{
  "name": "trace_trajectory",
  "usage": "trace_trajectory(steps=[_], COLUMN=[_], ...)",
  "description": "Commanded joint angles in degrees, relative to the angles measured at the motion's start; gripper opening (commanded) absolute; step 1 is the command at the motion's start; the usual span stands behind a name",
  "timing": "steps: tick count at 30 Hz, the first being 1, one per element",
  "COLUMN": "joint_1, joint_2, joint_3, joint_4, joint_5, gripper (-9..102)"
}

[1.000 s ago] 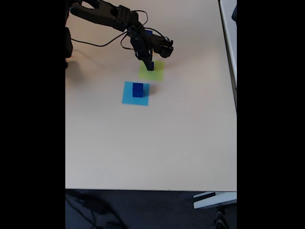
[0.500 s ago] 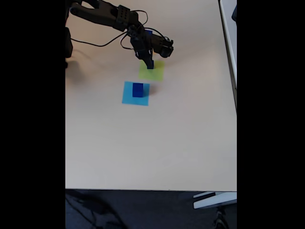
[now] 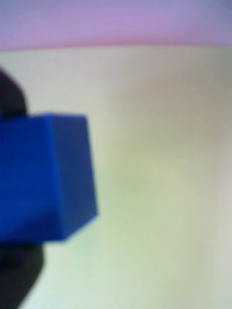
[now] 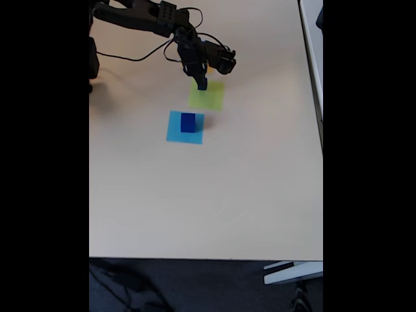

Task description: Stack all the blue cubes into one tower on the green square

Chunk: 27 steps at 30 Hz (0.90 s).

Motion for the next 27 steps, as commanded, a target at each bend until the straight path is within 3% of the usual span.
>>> trace_trajectory(steps=[1, 10, 27], joint_1=[0.35, 5.1, 10.81], joint_2=[6.68, 8.96, 6.59], joint_3=[-3.52, -13.18, -15.56], joint_4=[1.67, 11.69, 13.97], joint_5=[-1.49, -9.67, -14.33], gripper=[0, 0, 0])
